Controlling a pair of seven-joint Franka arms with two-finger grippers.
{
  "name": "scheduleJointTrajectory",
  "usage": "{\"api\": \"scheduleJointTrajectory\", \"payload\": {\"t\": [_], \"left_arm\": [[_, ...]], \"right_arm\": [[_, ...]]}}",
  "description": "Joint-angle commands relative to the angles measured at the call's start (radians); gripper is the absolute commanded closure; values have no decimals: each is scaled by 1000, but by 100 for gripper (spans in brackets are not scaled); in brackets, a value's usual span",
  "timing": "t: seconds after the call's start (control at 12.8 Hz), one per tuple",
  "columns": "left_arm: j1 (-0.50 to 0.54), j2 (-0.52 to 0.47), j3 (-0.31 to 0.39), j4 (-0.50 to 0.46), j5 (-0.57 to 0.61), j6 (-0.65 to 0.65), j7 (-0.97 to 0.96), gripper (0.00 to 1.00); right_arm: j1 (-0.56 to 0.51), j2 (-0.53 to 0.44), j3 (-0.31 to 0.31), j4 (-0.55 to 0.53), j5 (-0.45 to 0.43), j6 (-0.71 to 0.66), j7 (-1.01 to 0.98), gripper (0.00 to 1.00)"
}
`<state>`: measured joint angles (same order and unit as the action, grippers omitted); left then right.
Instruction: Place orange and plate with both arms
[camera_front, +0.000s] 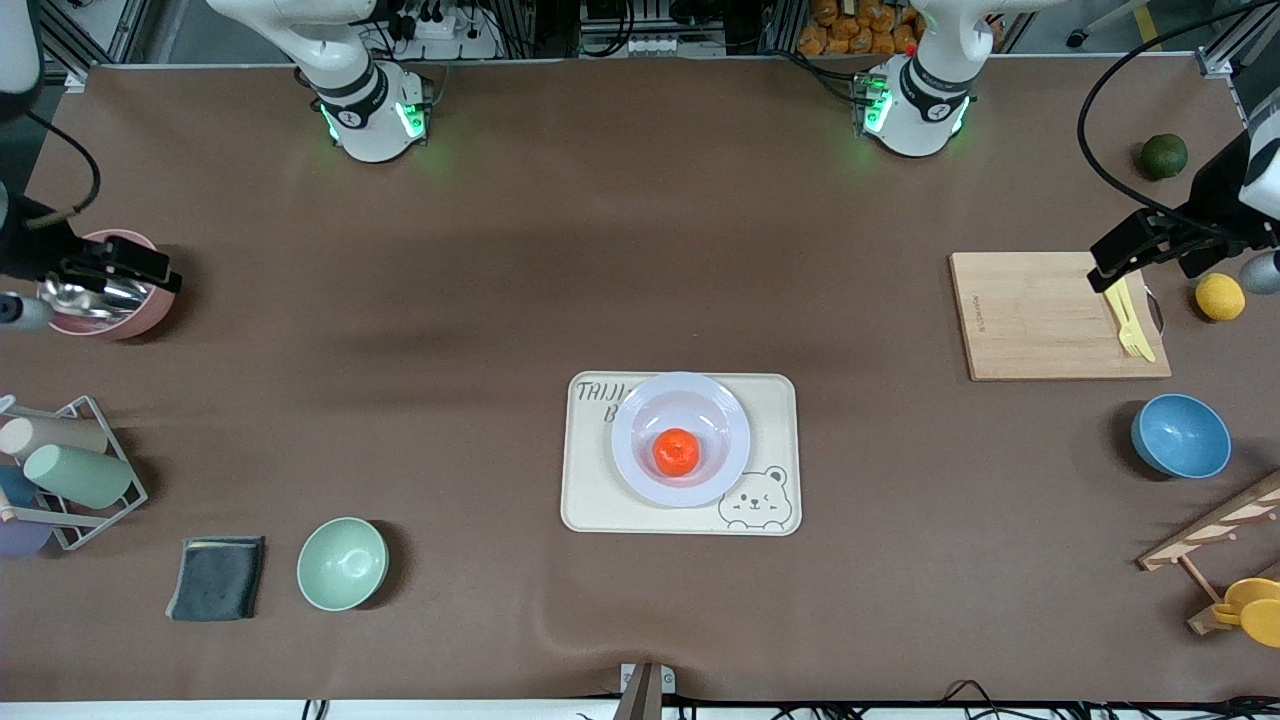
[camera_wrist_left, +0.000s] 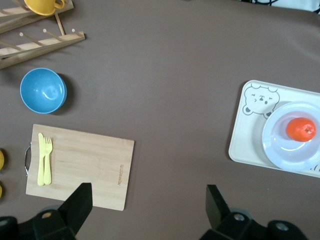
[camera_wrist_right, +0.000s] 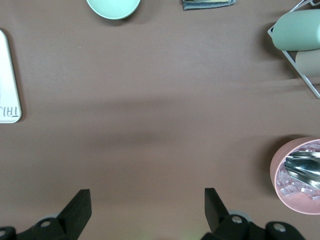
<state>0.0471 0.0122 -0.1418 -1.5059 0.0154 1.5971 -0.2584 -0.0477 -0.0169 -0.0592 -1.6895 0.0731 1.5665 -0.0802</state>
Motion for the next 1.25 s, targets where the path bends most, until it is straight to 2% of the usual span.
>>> {"api": "scheduleJointTrajectory", "payload": {"t": [0.0, 0.16, 0.31, 0.63, 0.78, 1.18], "left_arm": [[8, -51, 1, -53, -22, 0, 44, 0], [8, -52, 4, -50, -22, -3, 89, 0], [22, -57, 4, -50, -20, -12, 111, 0], [24, -44, 4, -10, -9, -46, 116, 0], [25, -44, 4, -7, -17, -51, 116, 0], [24, -44, 2, -5, -14, -69, 116, 0]], "right_arm": [[-9, -60, 24, -16, -27, -14, -12, 0], [11, -106, 29, -19, -53, -11, -9, 0], [49, -126, 30, -18, -116, -2, -6, 0], [54, -109, 21, -27, -104, 64, -4, 0], [54, -86, 19, -57, -49, 127, -1, 0], [74, -95, 16, -64, -42, 122, 2, 0]]}}
